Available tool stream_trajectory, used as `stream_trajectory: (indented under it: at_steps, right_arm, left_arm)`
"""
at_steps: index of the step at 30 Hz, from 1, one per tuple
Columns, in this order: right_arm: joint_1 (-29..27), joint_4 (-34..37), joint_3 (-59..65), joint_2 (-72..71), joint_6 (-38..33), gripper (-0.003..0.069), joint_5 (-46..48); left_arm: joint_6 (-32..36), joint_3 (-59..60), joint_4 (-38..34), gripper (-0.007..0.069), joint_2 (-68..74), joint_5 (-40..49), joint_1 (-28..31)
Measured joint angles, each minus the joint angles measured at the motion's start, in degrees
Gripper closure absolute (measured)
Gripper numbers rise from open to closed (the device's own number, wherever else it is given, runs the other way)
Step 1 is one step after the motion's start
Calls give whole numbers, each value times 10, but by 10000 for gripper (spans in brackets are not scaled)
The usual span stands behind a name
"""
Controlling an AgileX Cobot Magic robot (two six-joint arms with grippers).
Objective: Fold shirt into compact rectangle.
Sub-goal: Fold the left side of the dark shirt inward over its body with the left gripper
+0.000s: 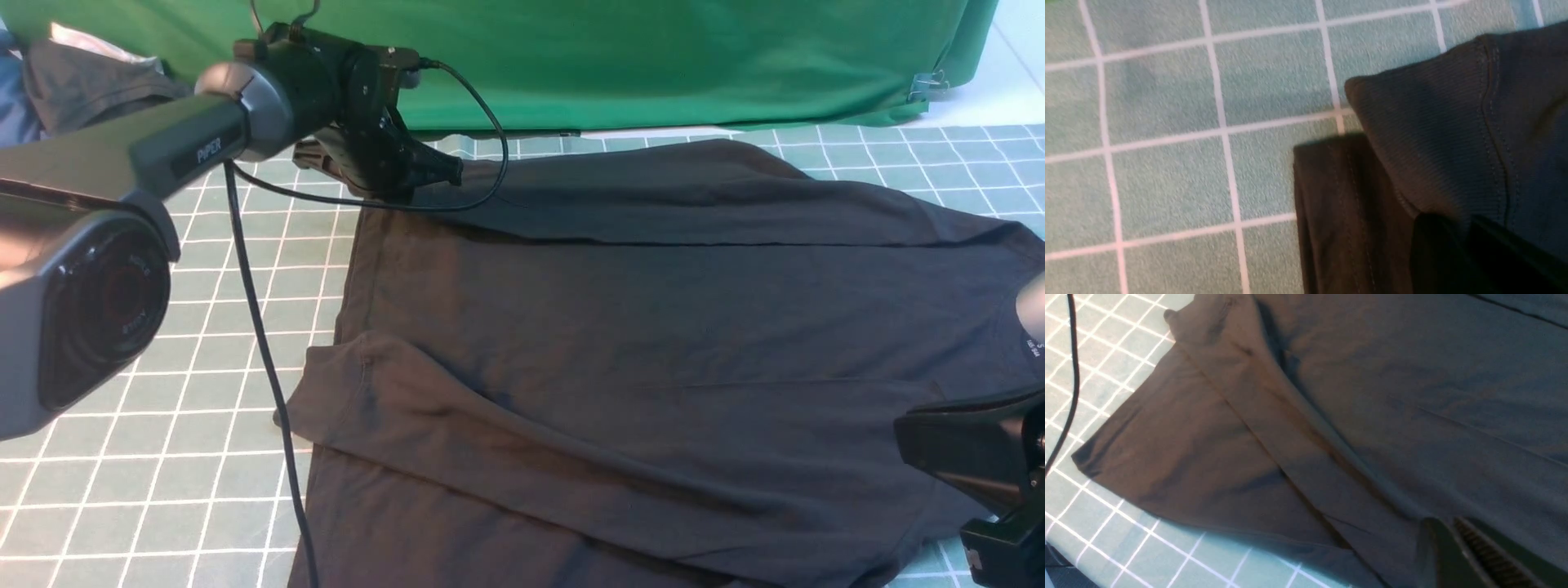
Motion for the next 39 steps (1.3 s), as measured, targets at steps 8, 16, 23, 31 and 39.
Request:
stream_trajectory:
  at_steps: [8,16,23,31,39]
  right_arm:
    - [0,0,0,0,-9,619,2]
    - [0,-40,0,0,-9,619,35]
    - [0,-170,0,0,42,619,149]
    - [-6,-246,0,-4,67,619,222]
    - [-100,-274,0,-6,32,619,223]
  left_arm:
    - [1,0,-5,599,-33,52,0]
    - [20,0,-7,599,-96,133,0]
    - [27,0,-17,599,-118,214,0]
    - [28,0,-39,599,-141,279,-8]
    - [28,51,-33,599,-194,286,-36]
